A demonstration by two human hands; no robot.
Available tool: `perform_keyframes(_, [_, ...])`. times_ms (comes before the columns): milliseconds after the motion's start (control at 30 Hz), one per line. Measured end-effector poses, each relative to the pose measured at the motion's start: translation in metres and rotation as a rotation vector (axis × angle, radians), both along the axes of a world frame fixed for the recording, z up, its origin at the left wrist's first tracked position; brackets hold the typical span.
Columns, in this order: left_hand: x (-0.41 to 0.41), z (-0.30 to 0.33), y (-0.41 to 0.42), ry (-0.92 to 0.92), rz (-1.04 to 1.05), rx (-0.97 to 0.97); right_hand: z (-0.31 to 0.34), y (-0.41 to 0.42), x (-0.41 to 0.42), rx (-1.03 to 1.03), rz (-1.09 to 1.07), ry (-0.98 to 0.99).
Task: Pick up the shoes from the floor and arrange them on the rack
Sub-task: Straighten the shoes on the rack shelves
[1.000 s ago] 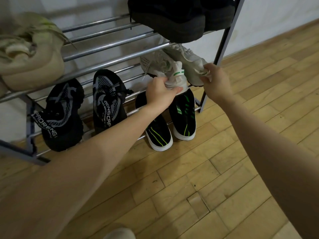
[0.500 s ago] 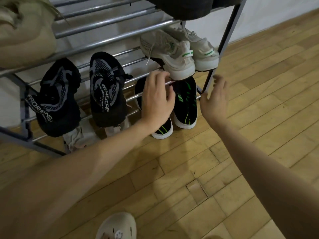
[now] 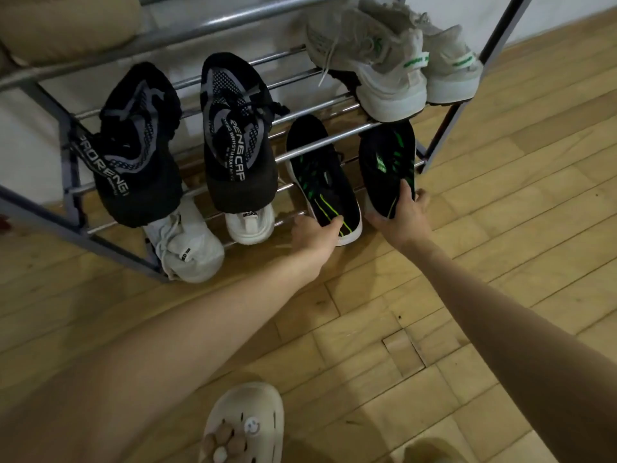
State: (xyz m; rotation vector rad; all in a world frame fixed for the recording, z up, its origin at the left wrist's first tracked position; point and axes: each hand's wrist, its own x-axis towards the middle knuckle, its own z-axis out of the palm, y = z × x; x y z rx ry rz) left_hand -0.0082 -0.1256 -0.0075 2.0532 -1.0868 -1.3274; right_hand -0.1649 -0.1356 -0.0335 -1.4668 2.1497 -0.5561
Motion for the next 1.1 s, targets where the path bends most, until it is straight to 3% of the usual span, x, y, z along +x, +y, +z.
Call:
perform_keyframes(200, [0.013,-0.011,-0.013,0.252,0.084,0.121,0.011,-0.018,-0.003,0.105,0.007,0.047])
perform_keyframes(367, [0.03,-0.015,-0.025,0.417,0.053,0.181,0.005,-0.004,-0.006,-0.03,0.053,0.003])
perform_keyframes(500, [0.024,-0.022,-0.026,0.366,0.05,0.129,0.003,-0.004,-0.012,-0.109,0.056,-0.035])
perform_keyframes(833, [0.002,-0.029,-0.036,0.272,0.091,0.033,0.02,-0.048,-0.04,-0.166,0.243,0.125])
perform_keyframes(1100, [-0.005,-0.018,-0.057,0.326,0.098,0.007,0.021,-0.067,-0.047,-0.106,0.211,0.138])
